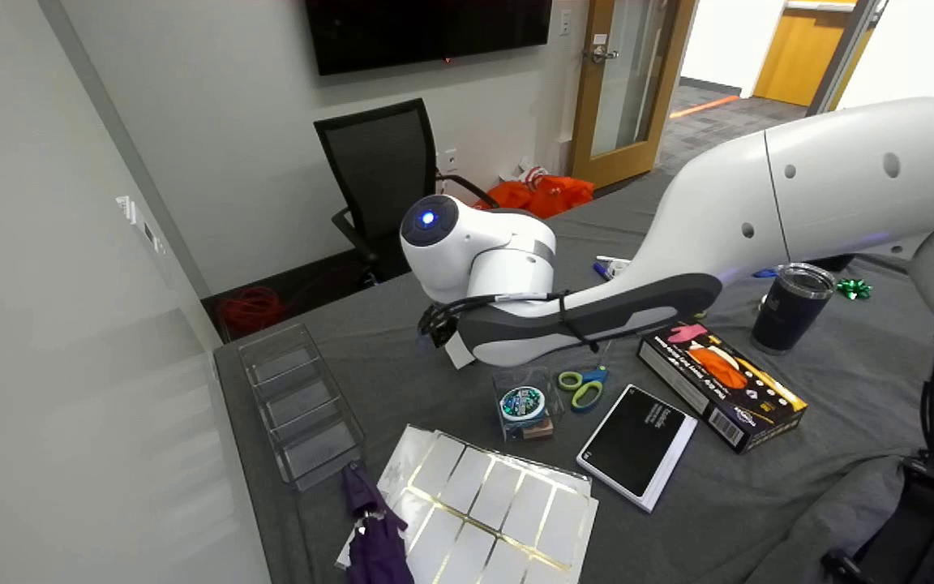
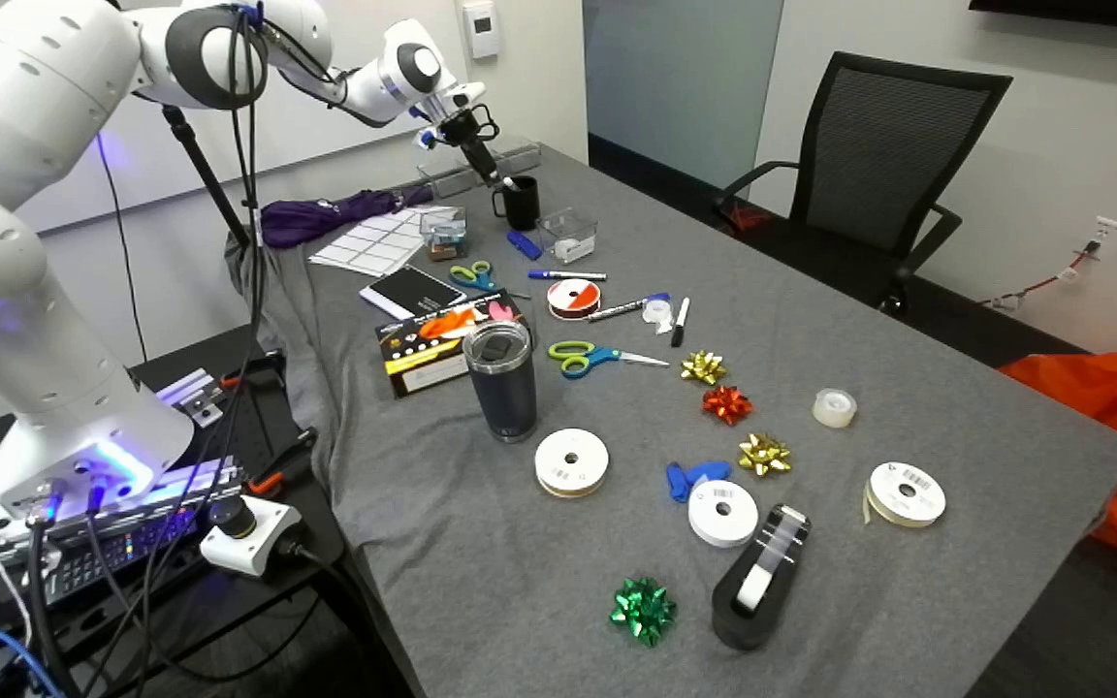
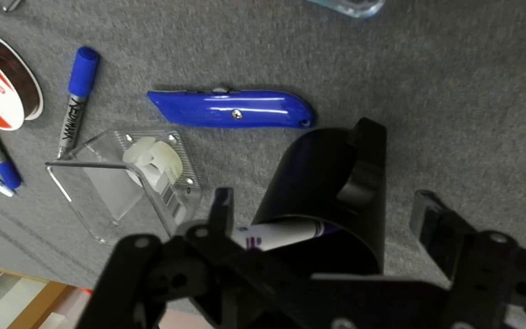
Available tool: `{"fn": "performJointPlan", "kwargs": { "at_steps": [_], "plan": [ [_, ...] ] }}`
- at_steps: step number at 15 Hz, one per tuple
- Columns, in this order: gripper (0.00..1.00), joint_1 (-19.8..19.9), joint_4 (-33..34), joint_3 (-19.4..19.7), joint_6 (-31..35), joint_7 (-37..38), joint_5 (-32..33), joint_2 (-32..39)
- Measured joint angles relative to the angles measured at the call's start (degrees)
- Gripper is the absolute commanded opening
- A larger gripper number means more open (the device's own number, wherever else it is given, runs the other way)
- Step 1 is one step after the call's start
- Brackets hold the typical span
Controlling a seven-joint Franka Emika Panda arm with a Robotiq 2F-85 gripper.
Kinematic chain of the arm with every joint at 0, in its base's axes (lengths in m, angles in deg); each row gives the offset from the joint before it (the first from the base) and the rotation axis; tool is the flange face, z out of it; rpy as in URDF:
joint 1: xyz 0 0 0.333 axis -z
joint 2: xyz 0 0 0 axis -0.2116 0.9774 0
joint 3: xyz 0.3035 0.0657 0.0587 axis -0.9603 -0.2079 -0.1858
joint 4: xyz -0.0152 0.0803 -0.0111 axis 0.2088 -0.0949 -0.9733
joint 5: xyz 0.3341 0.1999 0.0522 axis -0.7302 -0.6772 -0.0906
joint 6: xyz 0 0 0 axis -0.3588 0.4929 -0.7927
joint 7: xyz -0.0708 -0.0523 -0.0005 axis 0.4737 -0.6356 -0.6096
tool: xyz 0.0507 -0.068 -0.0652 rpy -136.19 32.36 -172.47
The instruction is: Move the black cup forward
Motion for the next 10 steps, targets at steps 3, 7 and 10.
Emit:
{"fn": "performJointPlan", "kwargs": {
  "at_steps": [3,7,10],
  "plan": [
    [1.0,-0.1,-0.4,-0.5,-3.3,0.2,-1.1,-2.1],
    [1.0,0.0,-3.5,-2.0,-3.5,2.3,-4.9,-6.6],
    [1.0,0.2,-9.2,-2.9,-3.0,4.4,-7.3,-11.7]
  ]
}}
